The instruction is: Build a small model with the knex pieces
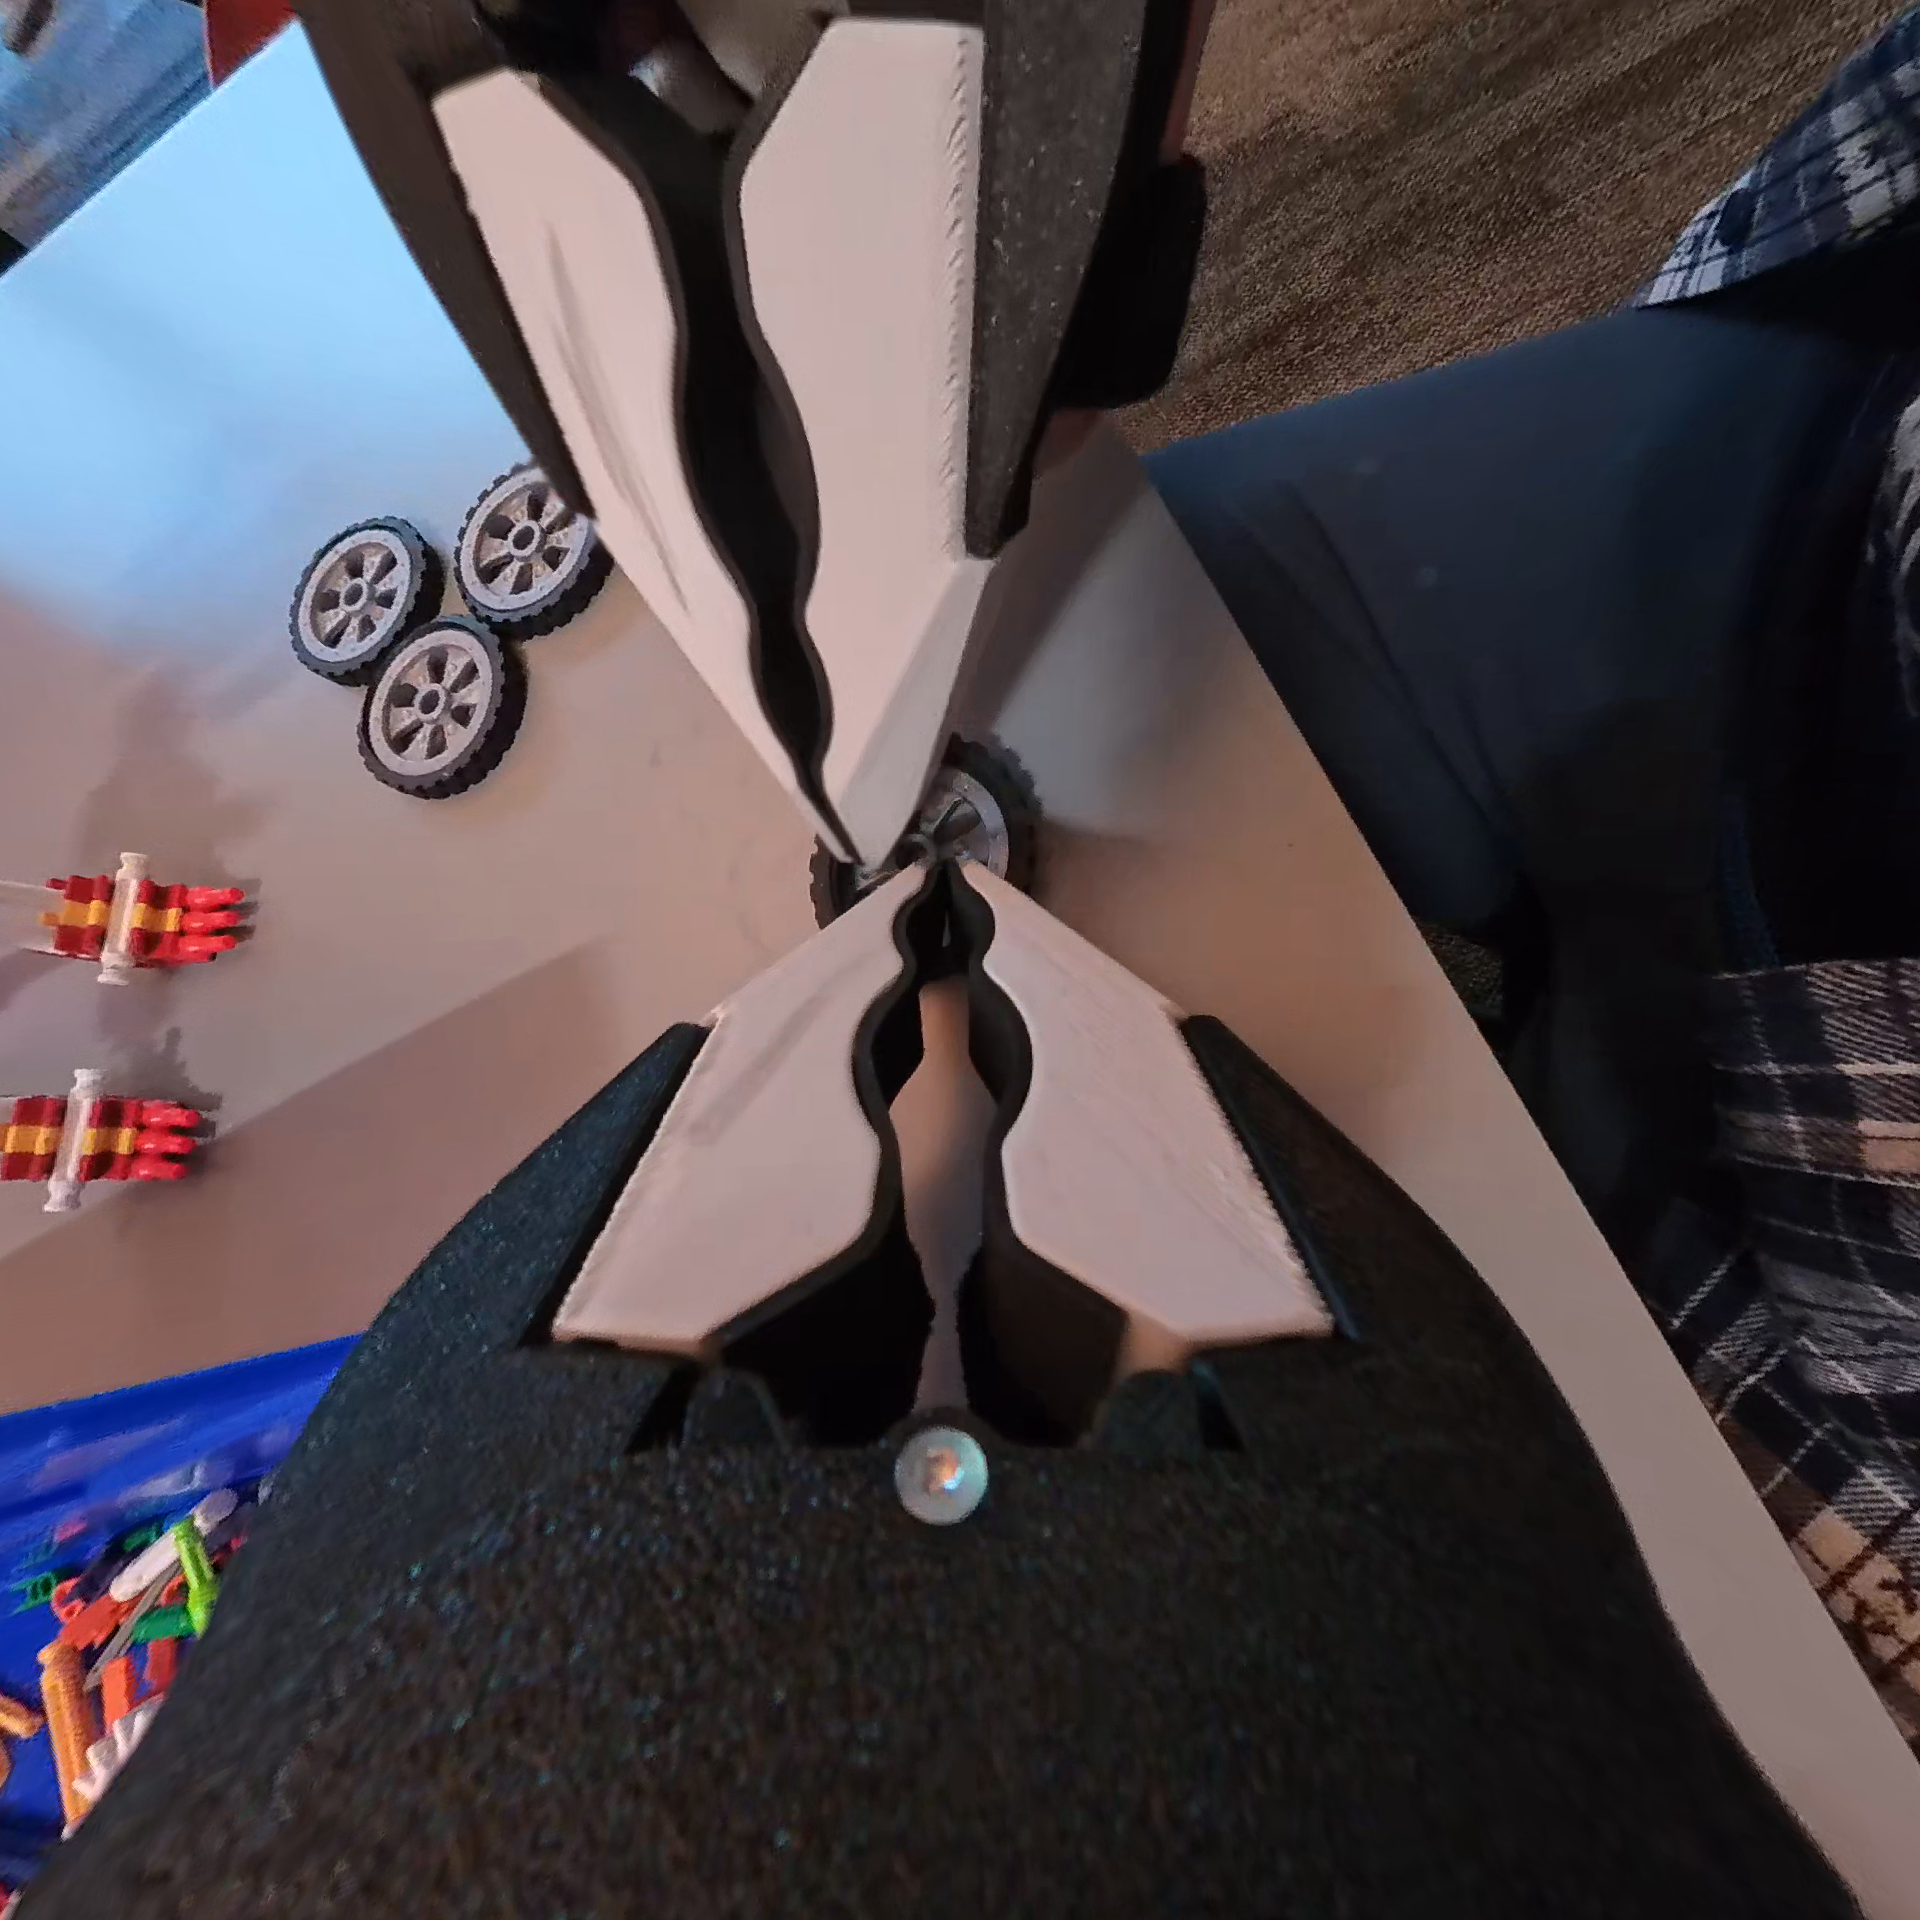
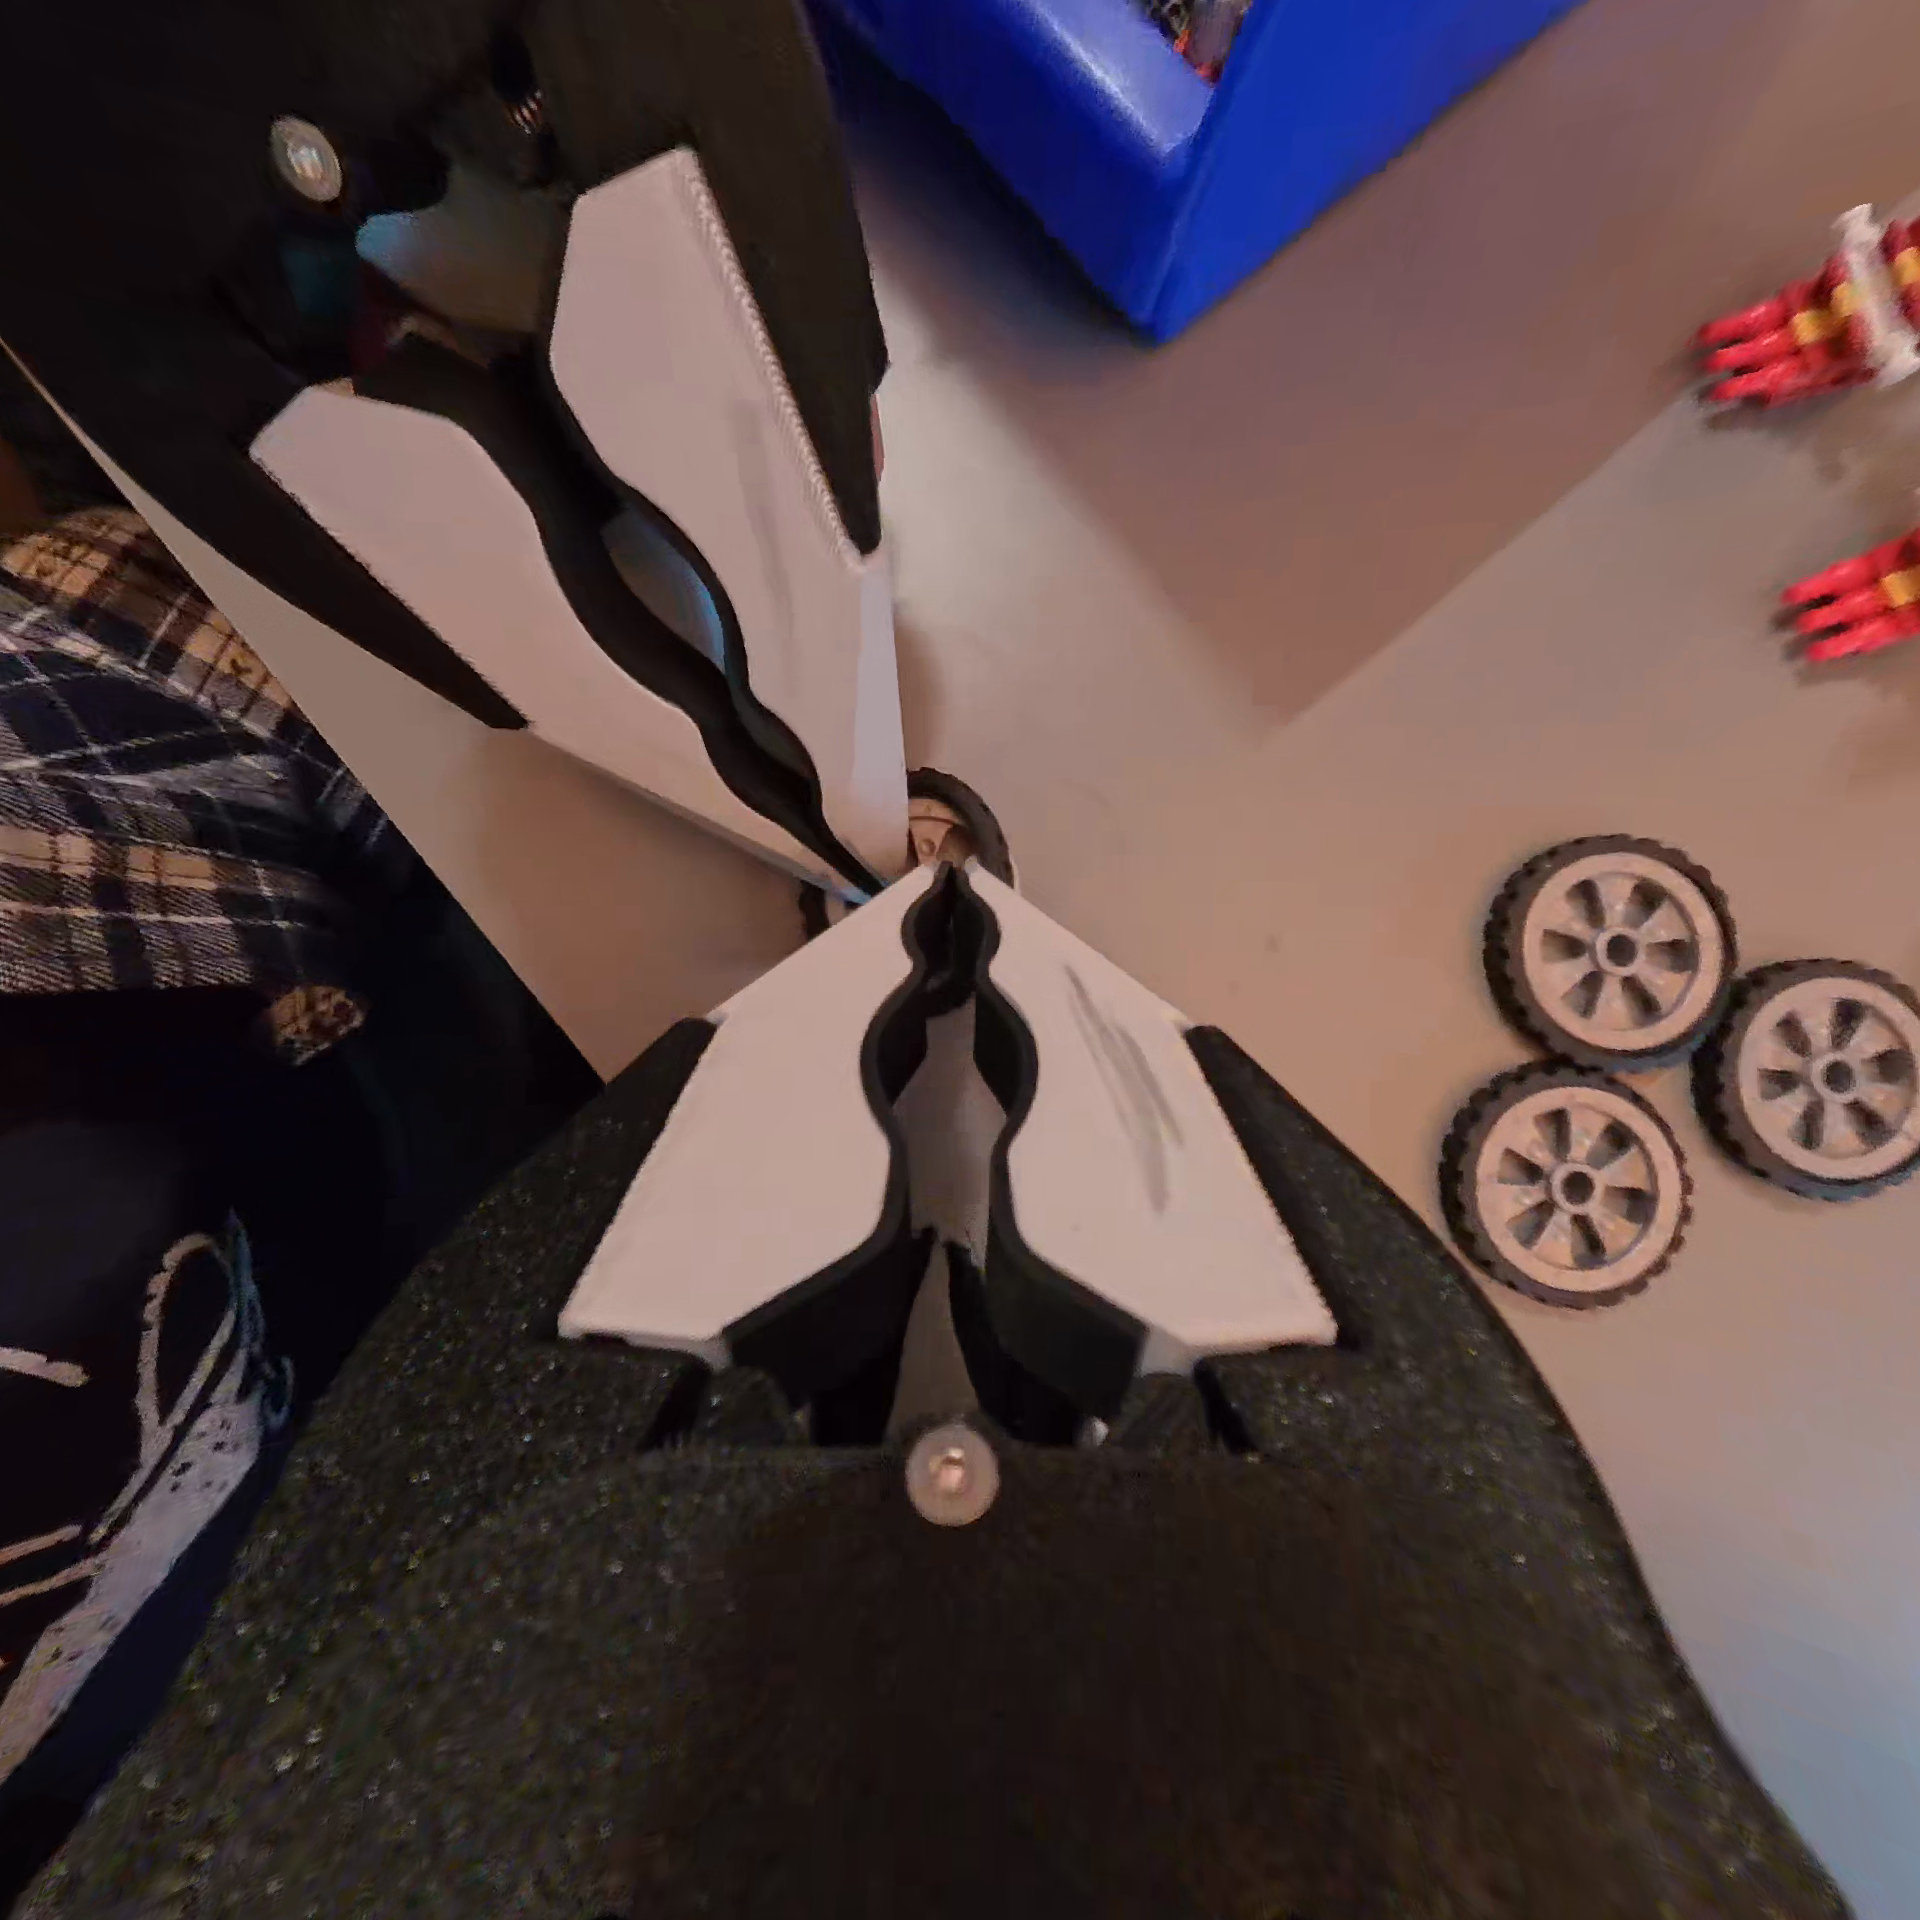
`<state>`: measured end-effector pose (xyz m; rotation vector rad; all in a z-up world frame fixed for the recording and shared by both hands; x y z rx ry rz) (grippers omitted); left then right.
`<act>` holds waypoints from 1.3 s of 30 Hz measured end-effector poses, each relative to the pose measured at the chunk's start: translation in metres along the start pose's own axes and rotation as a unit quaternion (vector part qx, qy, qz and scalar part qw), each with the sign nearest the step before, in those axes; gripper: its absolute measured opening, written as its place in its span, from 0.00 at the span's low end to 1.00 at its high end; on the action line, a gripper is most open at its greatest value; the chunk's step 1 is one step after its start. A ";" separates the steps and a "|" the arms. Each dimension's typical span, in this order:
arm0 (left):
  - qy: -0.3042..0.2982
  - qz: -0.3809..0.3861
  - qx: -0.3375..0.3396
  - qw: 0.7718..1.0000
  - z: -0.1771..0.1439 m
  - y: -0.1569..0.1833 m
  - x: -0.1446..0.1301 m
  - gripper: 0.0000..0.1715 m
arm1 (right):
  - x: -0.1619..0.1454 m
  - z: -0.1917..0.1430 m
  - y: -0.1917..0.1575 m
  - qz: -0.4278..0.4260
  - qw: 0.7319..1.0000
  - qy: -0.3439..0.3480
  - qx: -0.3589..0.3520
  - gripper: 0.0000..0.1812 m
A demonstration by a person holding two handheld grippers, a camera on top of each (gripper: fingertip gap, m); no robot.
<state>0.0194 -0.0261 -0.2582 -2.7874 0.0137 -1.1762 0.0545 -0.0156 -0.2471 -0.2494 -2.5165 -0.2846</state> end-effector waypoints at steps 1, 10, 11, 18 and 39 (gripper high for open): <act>0.000 -0.002 -0.001 1.000 0.000 0.000 0.000 0.00 | -0.001 0.001 -0.001 0.000 1.000 -0.002 0.005 0.00; 0.008 -0.007 0.000 1.000 0.007 0.003 0.004 0.00 | -0.003 0.003 0.003 0.033 0.999 -0.005 0.005 0.00; 0.008 -0.009 -0.002 1.000 0.008 0.003 0.004 0.00 | -0.003 0.003 0.004 0.040 0.999 0.001 0.011 0.00; 0.007 -0.011 0.003 1.000 0.011 0.001 0.005 0.00 | -0.002 0.005 0.008 0.053 0.998 -0.013 0.031 0.00; -0.011 0.036 0.027 0.999 0.008 -0.005 0.000 0.00 | -0.005 0.002 0.006 0.091 0.994 -0.035 0.059 0.00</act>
Point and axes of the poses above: each gripper's, where its closed fingertips meet, z out along the fingers, x out of its top, y = z × x across the jaws, the point moved 3 cm from there along -z, back along the fingers, and after that the axes turned 14 degrees about -z, right-handed, at the moved point
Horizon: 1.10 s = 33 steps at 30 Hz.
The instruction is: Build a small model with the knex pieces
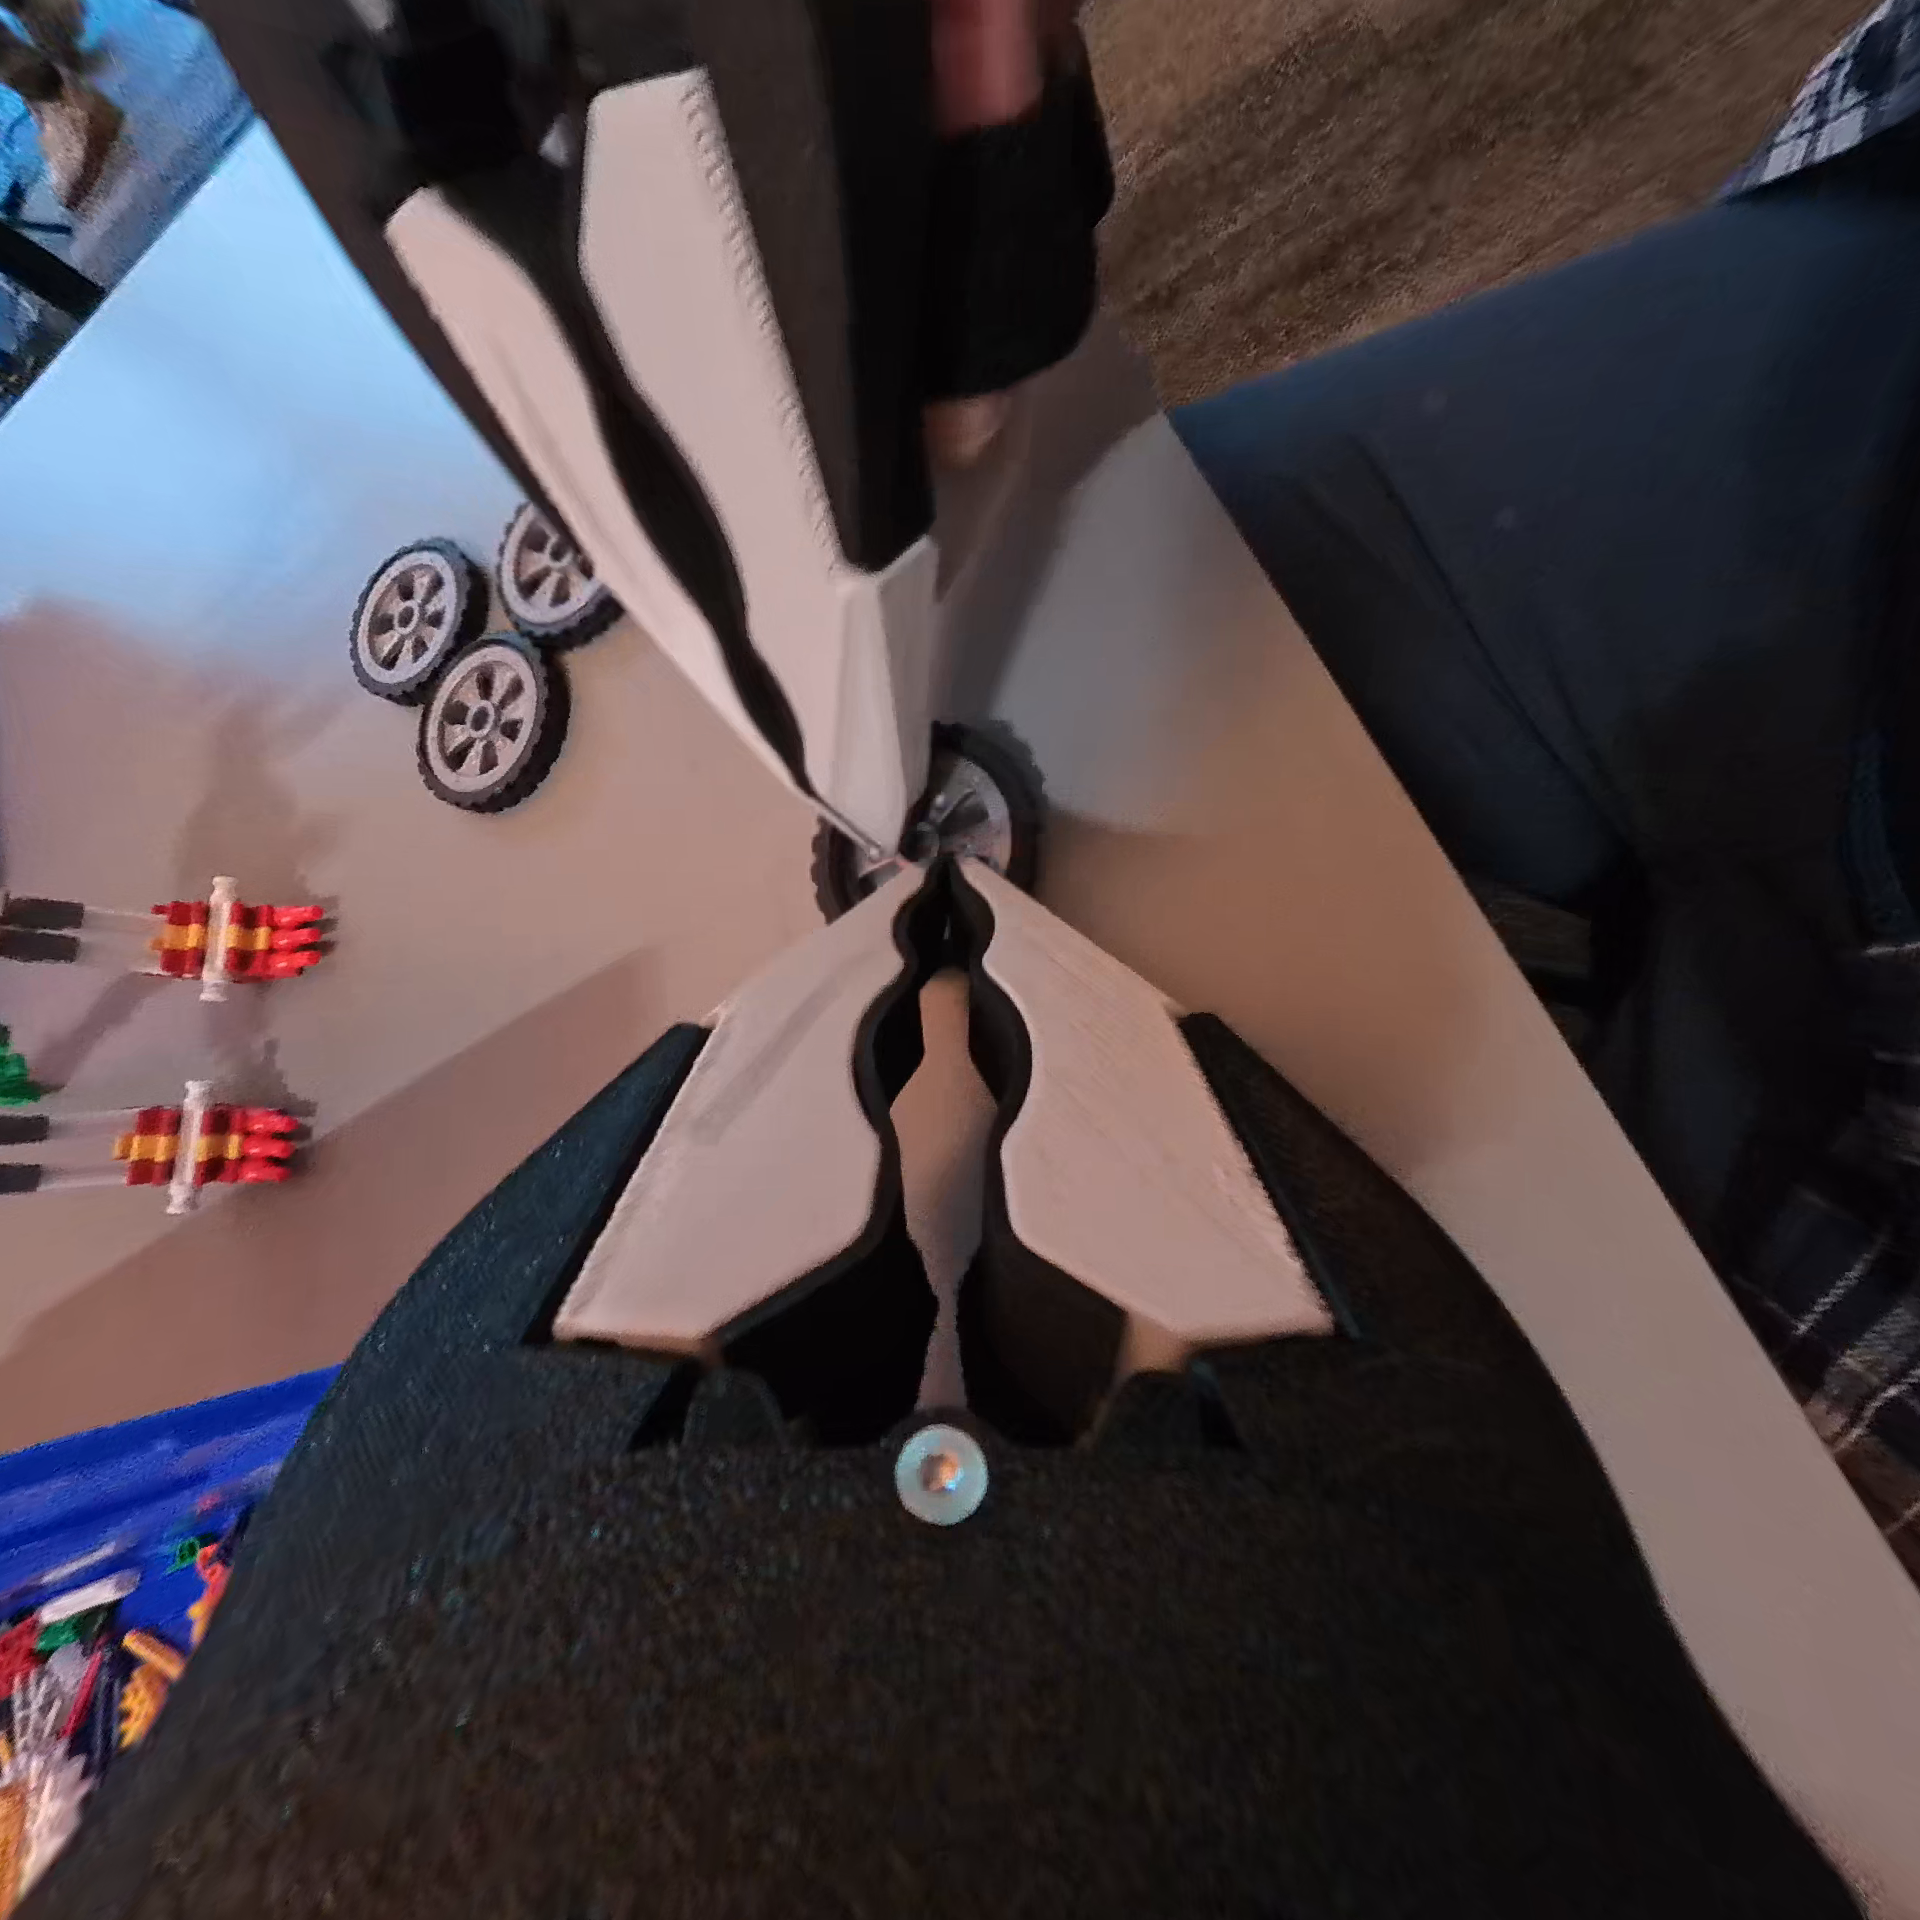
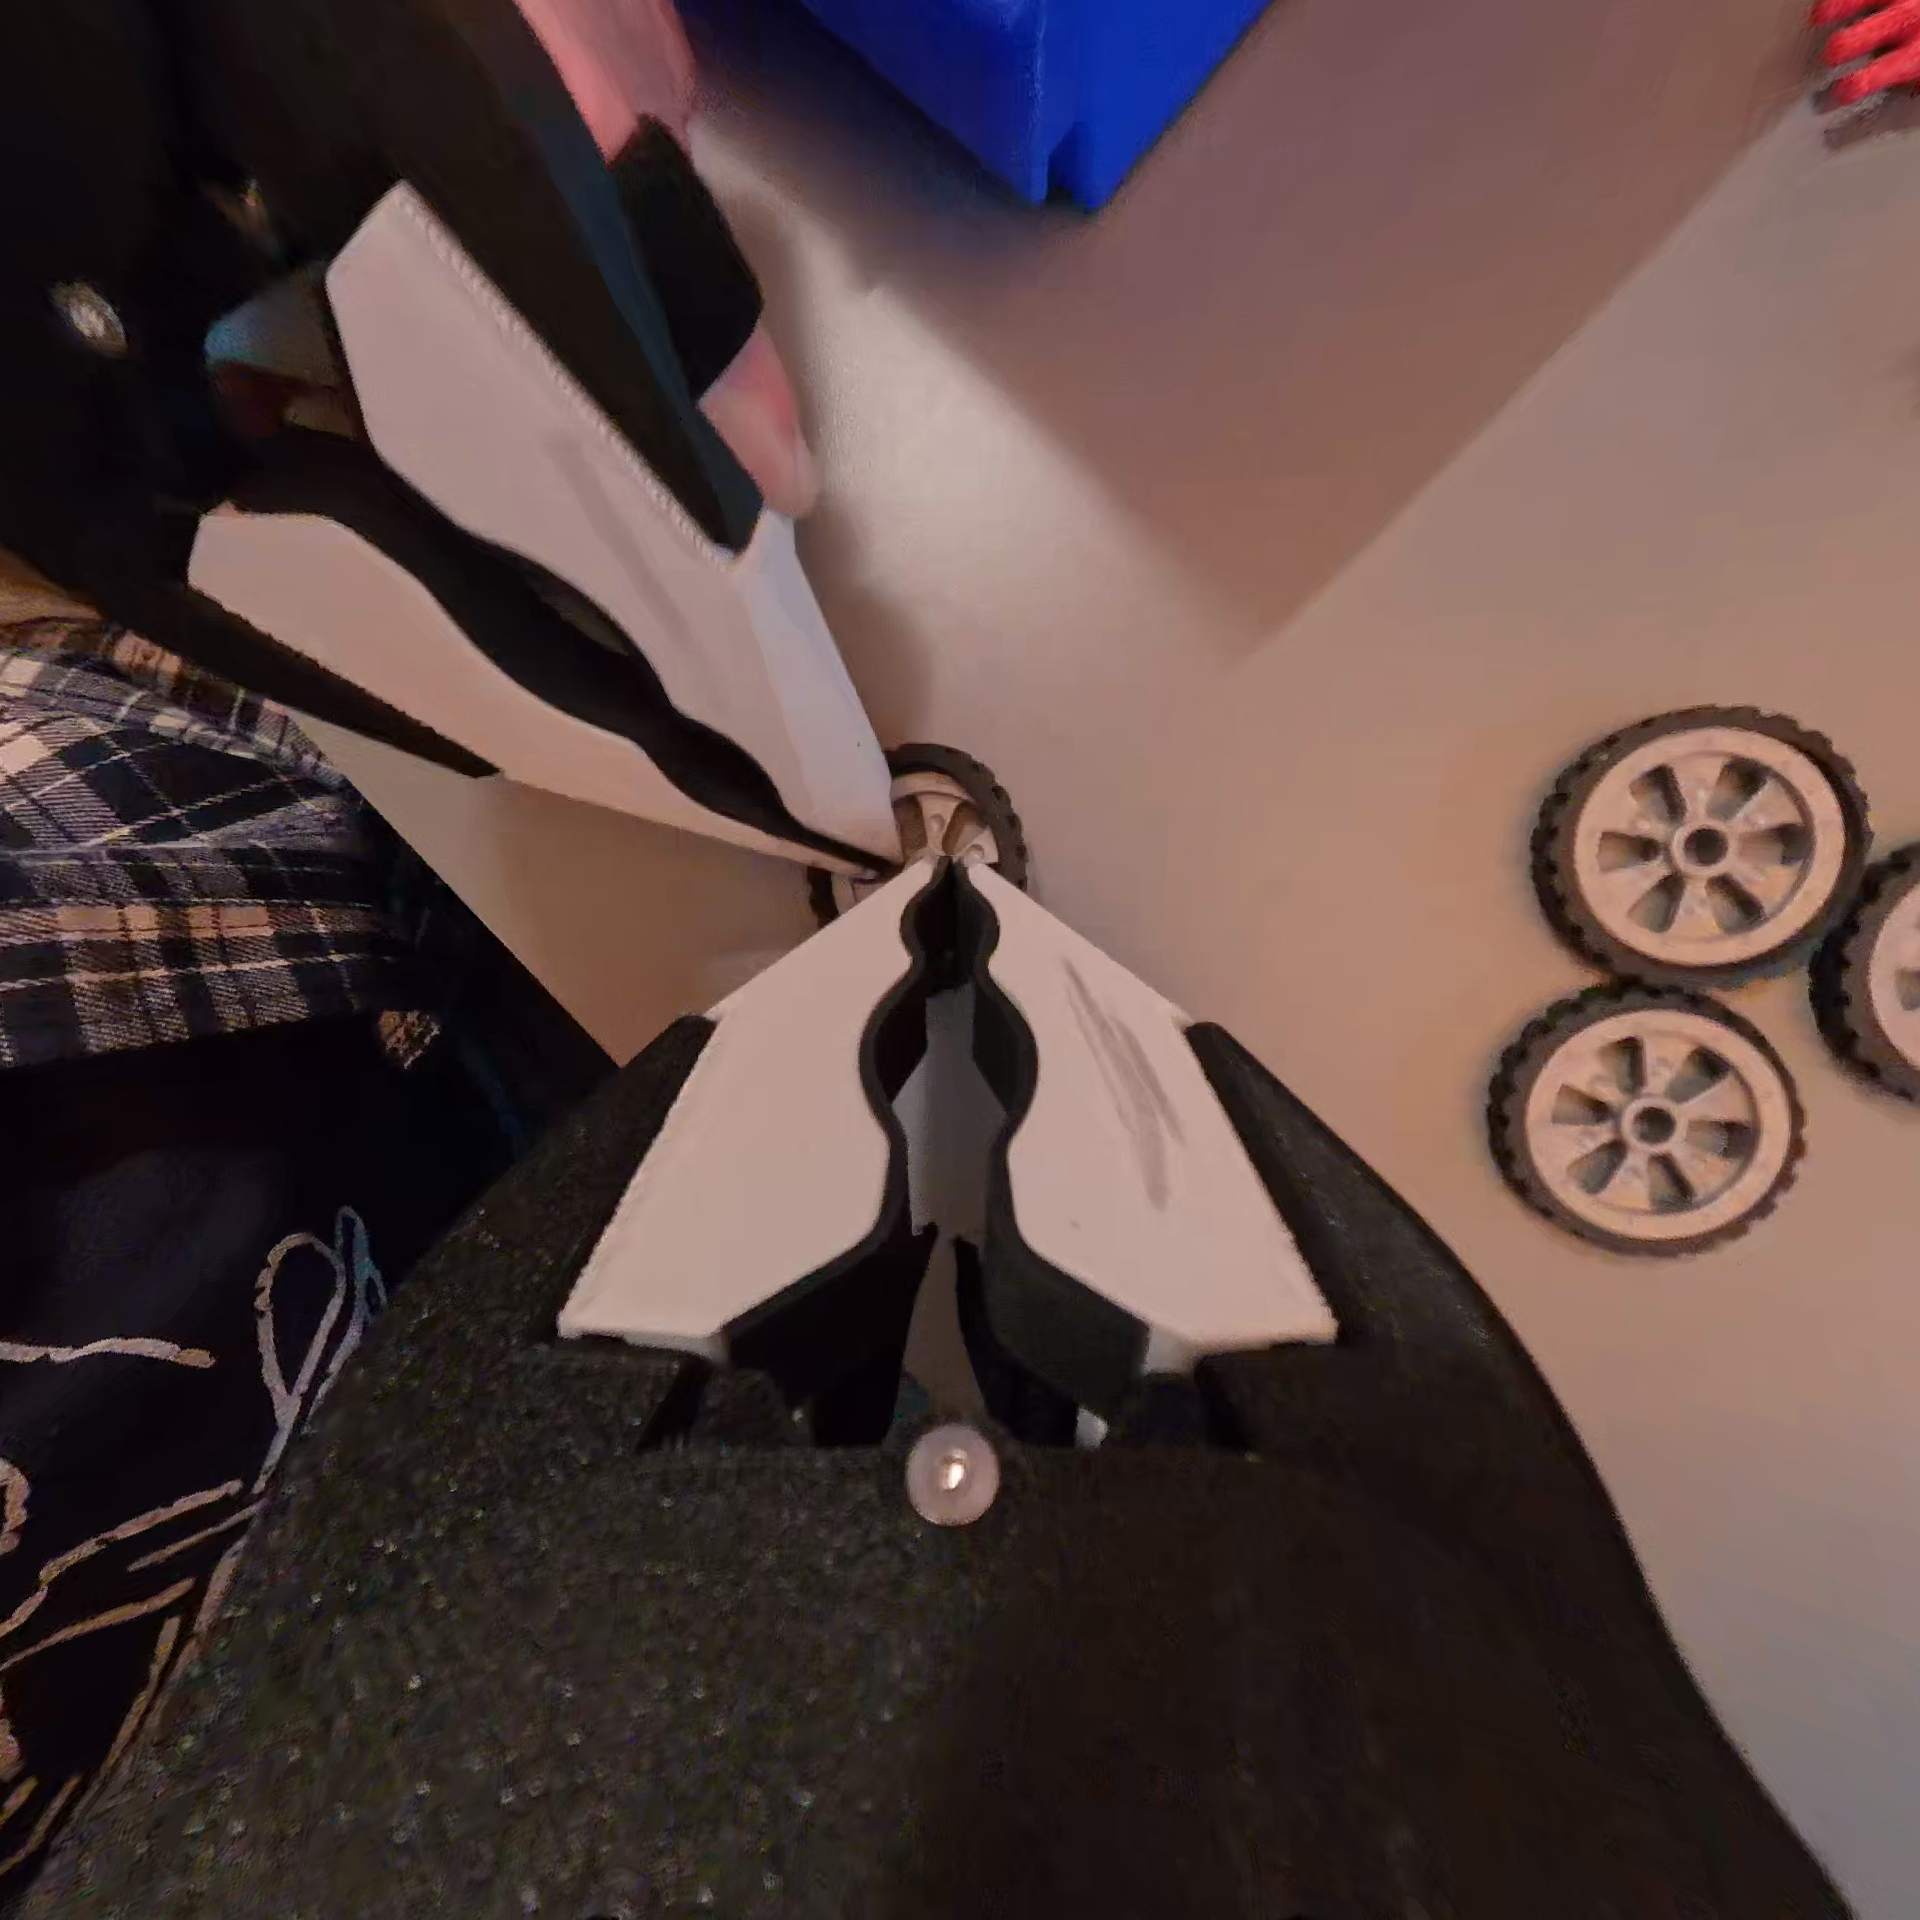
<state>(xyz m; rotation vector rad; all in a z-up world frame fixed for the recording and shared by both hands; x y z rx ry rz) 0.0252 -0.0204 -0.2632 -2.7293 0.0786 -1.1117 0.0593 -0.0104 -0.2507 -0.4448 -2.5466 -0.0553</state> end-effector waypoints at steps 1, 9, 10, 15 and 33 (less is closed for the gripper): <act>-0.001 0.000 -0.001 1.000 0.000 0.000 0.000 0.00 | -0.002 -0.001 -0.002 0.002 1.000 0.003 -0.007 0.00; 0.004 -0.006 -0.019 1.000 0.000 0.003 0.002 0.00 | -0.005 -0.009 -0.010 -0.025 0.999 0.016 -0.038 0.00; 0.005 -0.008 -0.021 1.000 0.000 0.003 0.002 0.00 | -0.003 -0.011 -0.007 -0.030 0.998 0.028 -0.049 0.00; 0.010 -0.014 -0.030 0.999 0.000 0.005 0.003 0.00 | -0.004 -0.013 -0.001 -0.053 0.996 0.037 -0.064 0.02; 0.013 -0.029 -0.042 0.999 -0.003 0.010 0.007 0.00 | -0.010 -0.005 0.003 -0.087 0.993 0.001 -0.077 0.06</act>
Point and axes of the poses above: each gripper's, where its closed fingertips meet, z out along the fingers, x out of its top, y = z × x across the jaws, the point moved 3 cm from there along -z, back along the fingers, and after that the axes turned 14 degrees about -z, right-handed, at the moved point
